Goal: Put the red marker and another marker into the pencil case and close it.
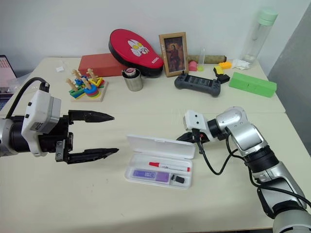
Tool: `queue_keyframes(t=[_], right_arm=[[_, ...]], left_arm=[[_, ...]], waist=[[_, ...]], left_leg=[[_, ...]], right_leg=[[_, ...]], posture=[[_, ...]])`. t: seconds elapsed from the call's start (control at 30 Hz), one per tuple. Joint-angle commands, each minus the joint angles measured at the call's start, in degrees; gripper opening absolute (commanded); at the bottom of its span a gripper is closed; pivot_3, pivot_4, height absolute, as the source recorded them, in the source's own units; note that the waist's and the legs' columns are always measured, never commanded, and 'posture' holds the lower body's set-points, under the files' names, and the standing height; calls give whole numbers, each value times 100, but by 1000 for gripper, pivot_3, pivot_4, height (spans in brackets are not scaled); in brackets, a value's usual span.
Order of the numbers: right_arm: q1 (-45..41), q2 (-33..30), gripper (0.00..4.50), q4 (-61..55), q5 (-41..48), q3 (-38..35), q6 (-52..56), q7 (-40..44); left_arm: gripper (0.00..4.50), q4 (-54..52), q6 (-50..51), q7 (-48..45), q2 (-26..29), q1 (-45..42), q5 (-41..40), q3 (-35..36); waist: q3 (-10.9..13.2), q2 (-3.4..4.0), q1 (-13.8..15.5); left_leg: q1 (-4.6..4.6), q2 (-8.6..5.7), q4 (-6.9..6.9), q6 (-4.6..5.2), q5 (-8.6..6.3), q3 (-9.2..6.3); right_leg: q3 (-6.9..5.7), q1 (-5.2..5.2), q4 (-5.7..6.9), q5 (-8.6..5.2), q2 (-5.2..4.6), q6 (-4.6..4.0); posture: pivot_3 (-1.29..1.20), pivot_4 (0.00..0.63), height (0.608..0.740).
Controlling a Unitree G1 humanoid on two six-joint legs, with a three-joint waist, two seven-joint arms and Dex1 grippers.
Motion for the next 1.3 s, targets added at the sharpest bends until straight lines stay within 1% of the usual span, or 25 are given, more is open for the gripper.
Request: queue_keyframes(t=[0.03,0.33,0.6,0.87,1.3], right_arm=[[-246,102,54,-164,-39,48,-141,64],[-458,337,54,-462,37,80,-47,92],[-549,397,54,-646,111,144,-5,198],[-336,430,54,-685,-18,305,-4,182],[-32,423,54,-1178,68,475,419,166]], left_arm=[[4500,-120,-6,59,-7,54,-61,115],[4500,-489,184,-195,70,633,-324,423],[4500,-510,161,-56,47,538,-374,317],[4500,-502,176,10,45,502,-373,313],[4500,-569,301,-97,100,706,-418,555]], waist=[[0,0,-2],[0,1,-2],[0,1,0],[0,1,0],[0,1,1]], left_leg=[[0,0,0,0,0,0],[-1,0,0,0,0,-1],[0,0,0,0,0,-2],[1,0,0,0,0,-2],[0,0,0,0,0,-2]], right_leg=[[0,0,1,0,0,0],[0,-2,1,0,0,0],[-1,0,2,0,0,0],[-1,-1,2,0,0,0],[-1,-1,3,0,0,0]], posture=[[0,150,740],[0,150,740],[0,150,740],[0,150,740],[0,150,740]])
